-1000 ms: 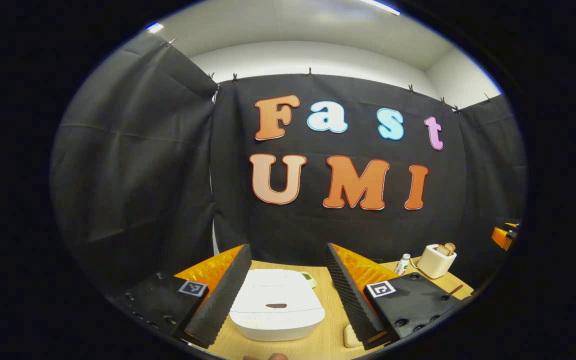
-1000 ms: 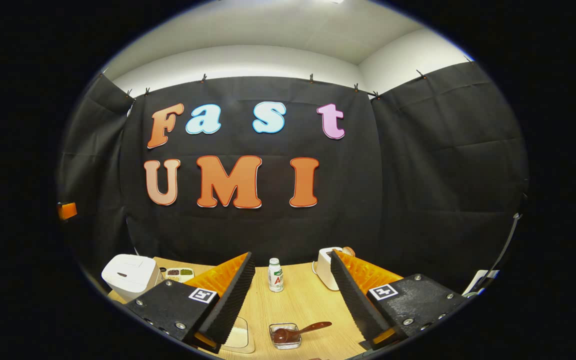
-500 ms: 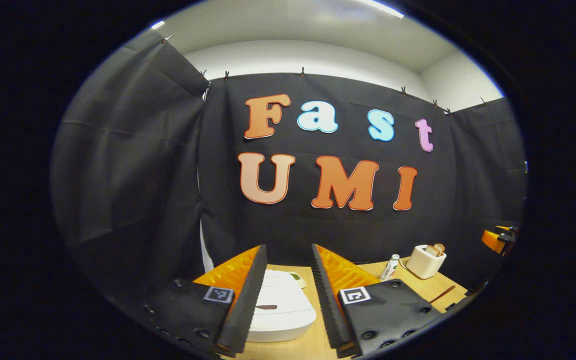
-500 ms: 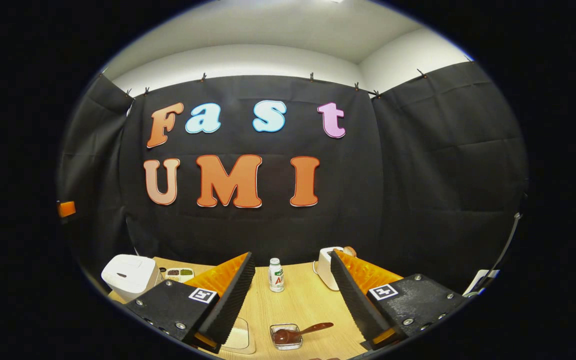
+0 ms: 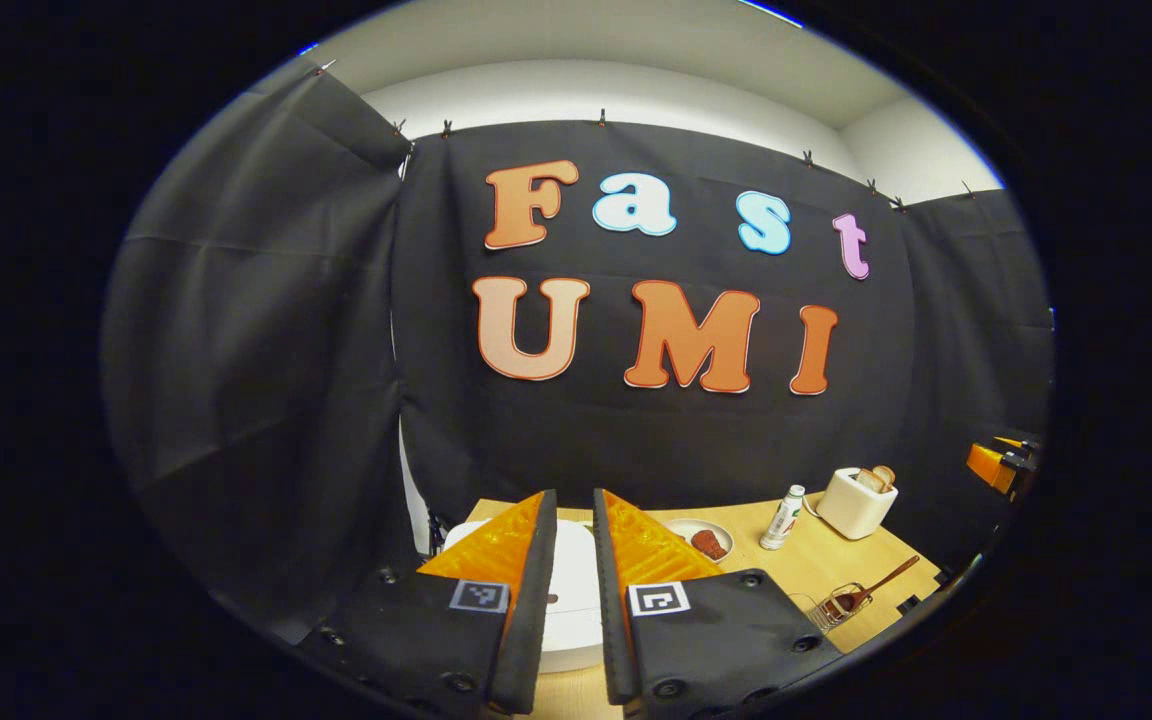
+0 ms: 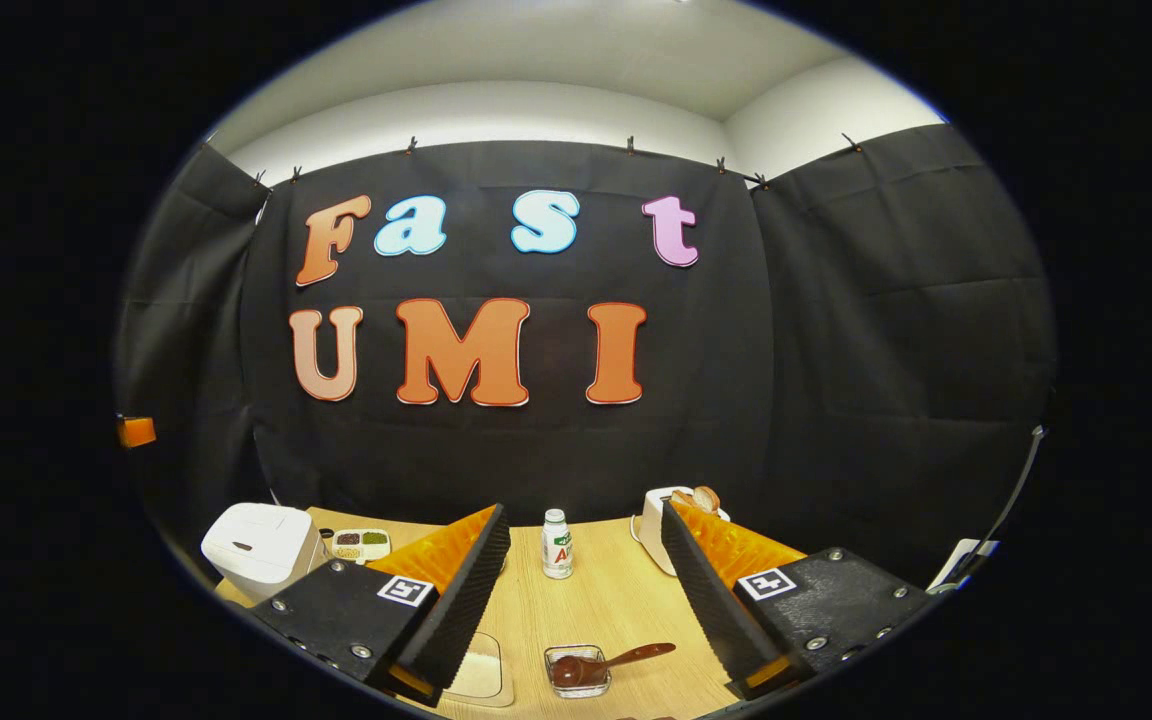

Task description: Close the left gripper, press the button to open the rice cooker; take a wooden spoon from the chopstick holder with the right hand, scoop a spoonful of rice and pour it into the rice cooker, then put the wooden spoon back into the chopstick holder.

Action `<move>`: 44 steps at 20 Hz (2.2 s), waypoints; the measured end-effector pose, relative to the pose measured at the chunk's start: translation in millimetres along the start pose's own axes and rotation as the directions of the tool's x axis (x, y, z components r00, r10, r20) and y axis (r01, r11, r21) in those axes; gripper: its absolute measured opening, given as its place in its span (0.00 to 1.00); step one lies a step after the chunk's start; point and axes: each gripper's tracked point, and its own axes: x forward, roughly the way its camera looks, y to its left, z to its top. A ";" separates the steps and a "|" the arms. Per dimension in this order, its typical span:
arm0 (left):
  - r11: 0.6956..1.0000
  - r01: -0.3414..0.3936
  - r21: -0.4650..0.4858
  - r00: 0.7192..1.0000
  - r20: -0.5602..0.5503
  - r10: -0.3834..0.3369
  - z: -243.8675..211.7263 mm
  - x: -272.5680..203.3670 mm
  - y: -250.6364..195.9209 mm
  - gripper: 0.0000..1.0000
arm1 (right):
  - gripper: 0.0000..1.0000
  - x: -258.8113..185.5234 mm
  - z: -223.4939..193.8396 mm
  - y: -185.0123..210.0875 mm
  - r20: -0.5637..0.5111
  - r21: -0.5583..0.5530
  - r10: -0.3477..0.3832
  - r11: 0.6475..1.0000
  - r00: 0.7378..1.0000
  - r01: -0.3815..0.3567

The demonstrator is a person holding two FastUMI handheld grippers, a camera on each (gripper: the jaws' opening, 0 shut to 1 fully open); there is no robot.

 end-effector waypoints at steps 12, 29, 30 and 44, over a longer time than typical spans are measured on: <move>0.999 -0.048 -0.021 0.984 -0.171 0.043 -63.1 46.7 27.4 0.04 | 0.95 16.6 -8.3 3.6 -0.023 -0.030 -0.005 1.000 1.000 0.004; 0.996 -0.010 -0.083 0.828 -0.560 -0.038 -200.1 125.6 32.7 0.05 | 0.95 41.3 -41.9 2.9 -0.108 -0.074 -0.024 0.997 0.994 0.016; 0.996 -0.014 -0.083 0.820 -0.571 -0.036 -206.0 127.0 34.9 0.04 | 0.95 40.5 -42.5 3.7 -0.110 -0.071 -0.024 0.997 0.994 0.016; 0.999 -0.039 -0.035 0.834 -0.551 0.013 -214.2 128.5 37.0 0.04 | 0.95 33.9 -45.7 2.7 -0.112 -0.026 -0.018 1.000 0.994 0.015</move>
